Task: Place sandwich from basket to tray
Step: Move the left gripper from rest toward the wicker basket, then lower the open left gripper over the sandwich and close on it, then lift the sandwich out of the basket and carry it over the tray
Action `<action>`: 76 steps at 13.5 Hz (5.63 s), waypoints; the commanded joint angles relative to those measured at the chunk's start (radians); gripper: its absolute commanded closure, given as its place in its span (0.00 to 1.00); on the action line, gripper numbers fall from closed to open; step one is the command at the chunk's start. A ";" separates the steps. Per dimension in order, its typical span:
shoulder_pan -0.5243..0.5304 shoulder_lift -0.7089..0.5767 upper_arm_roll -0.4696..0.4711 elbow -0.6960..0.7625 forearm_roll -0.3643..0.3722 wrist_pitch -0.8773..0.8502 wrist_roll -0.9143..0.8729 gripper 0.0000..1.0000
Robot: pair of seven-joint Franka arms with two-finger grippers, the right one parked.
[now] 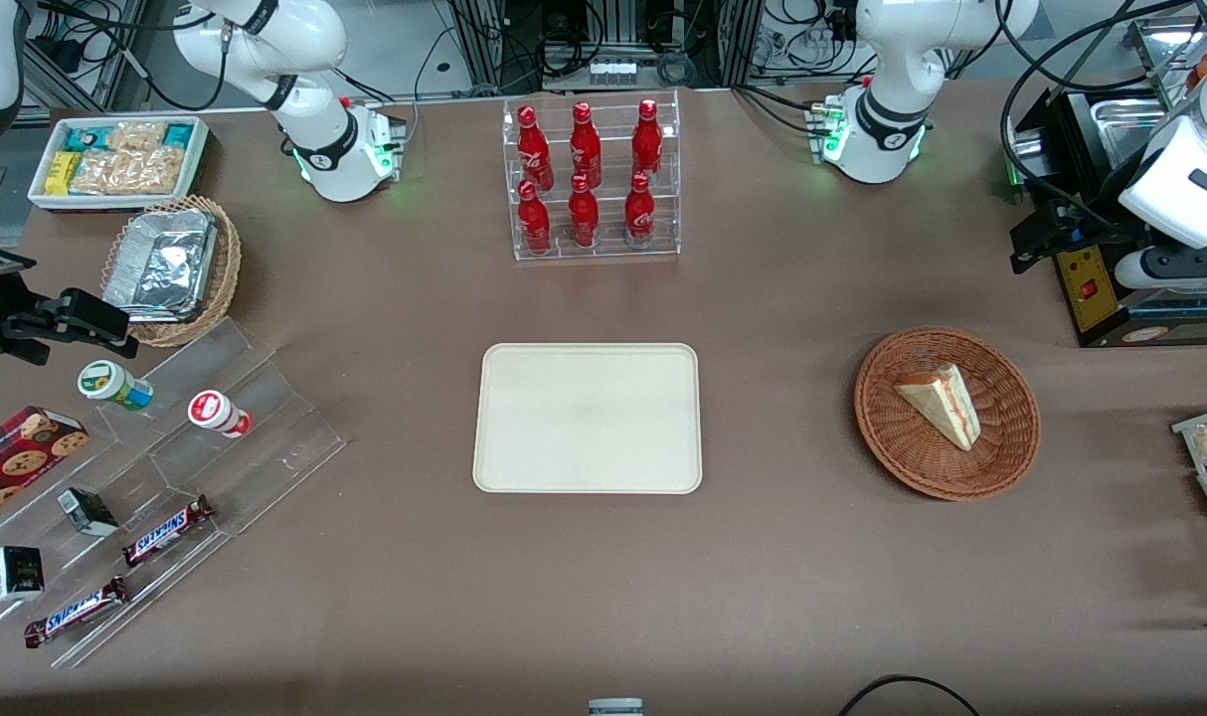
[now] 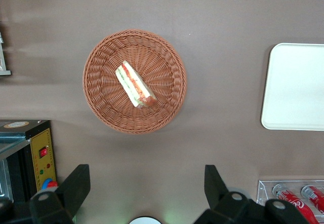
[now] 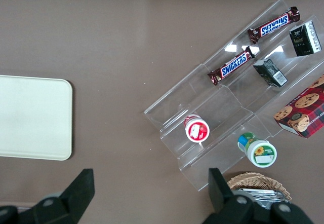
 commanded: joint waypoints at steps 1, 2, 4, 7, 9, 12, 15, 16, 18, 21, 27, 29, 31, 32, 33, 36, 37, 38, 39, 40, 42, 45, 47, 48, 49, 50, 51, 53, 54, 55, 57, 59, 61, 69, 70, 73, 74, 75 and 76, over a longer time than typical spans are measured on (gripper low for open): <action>-0.005 0.000 -0.001 0.009 0.003 -0.012 -0.020 0.00; -0.005 0.006 -0.001 0.011 0.003 -0.012 -0.026 0.00; 0.005 0.014 0.002 0.014 0.003 -0.006 -0.026 0.00; 0.007 0.059 0.007 0.006 0.008 0.043 -0.045 0.00; 0.014 0.106 0.017 -0.003 0.012 0.063 -0.078 0.00; 0.054 0.199 0.045 -0.058 0.020 0.167 -0.205 0.00; 0.085 0.235 0.046 -0.170 0.020 0.325 -0.259 0.00; 0.108 0.235 0.046 -0.222 0.020 0.385 -0.291 0.00; 0.114 0.239 0.046 -0.319 0.020 0.528 -0.371 0.00; 0.122 0.273 0.046 -0.402 0.019 0.640 -0.434 0.00; 0.119 0.397 0.046 -0.414 -0.004 0.695 -0.668 0.00; 0.105 0.423 0.045 -0.428 -0.004 0.743 -0.736 0.00; 0.110 0.428 0.045 -0.468 -0.004 0.812 -0.743 0.00; 0.108 0.426 0.045 -0.479 -0.004 0.827 -0.741 0.00; 0.105 0.428 0.045 -0.482 -0.003 0.829 -0.741 0.00; 0.094 0.426 0.043 -0.517 0.003 0.847 -0.738 0.00; 0.078 0.428 0.043 -0.525 0.003 0.850 -0.738 0.00; 0.062 0.428 0.043 -0.532 0.003 0.850 -0.736 0.01; 0.062 0.428 0.043 -0.545 0.009 0.858 -0.733 0.06; 0.070 0.423 0.043 -0.555 0.015 0.864 -0.718 0.22; 0.080 0.396 0.043 -0.556 0.014 0.803 -0.610 0.44; 0.103 0.357 0.045 -0.536 0.012 0.716 -0.557 0.56; 0.102 0.350 0.043 -0.469 -0.003 0.622 -0.559 0.56; 0.096 0.354 0.043 -0.418 -0.004 0.572 -0.566 0.56; 0.084 0.359 0.040 -0.383 -0.017 0.558 -0.571 0.55; 0.081 0.359 0.031 -0.361 -0.043 0.559 -0.572 0.55; 0.062 0.359 0.022 -0.333 -0.053 0.559 -0.563 0.55; -0.014 0.382 0.017 -0.280 -0.054 0.561 -0.566 0.55; -0.057 0.409 0.017 -0.248 -0.055 0.556 -0.572 0.55; -0.102 0.428 0.017 -0.227 -0.057 0.560 -0.574 0.55; -0.192 0.454 0.017 -0.191 -0.057 0.559 -0.585 0.56; -0.258 0.487 0.008 -0.151 -0.057 0.565 -0.572 0.56; -0.336 0.556 -0.004 -0.086 -0.055 0.562 -0.575 0.55; -0.531 0.771 -0.019 0.105 -0.057 0.610 -0.496 0.54; -0.538 0.805 -0.021 0.141 -0.057 0.616 -0.487 0.54; -0.547 0.869 -0.050 0.208 -0.054 0.616 -0.477 0.53; -0.550 0.880 -0.056 0.228 -0.055 0.614 -0.477 0.52; -0.552 0.882 -0.075 0.230 -0.054 0.614 -0.477 0.52; -0.556 0.882 -0.078 0.228 -0.051 0.611 -0.470 0.52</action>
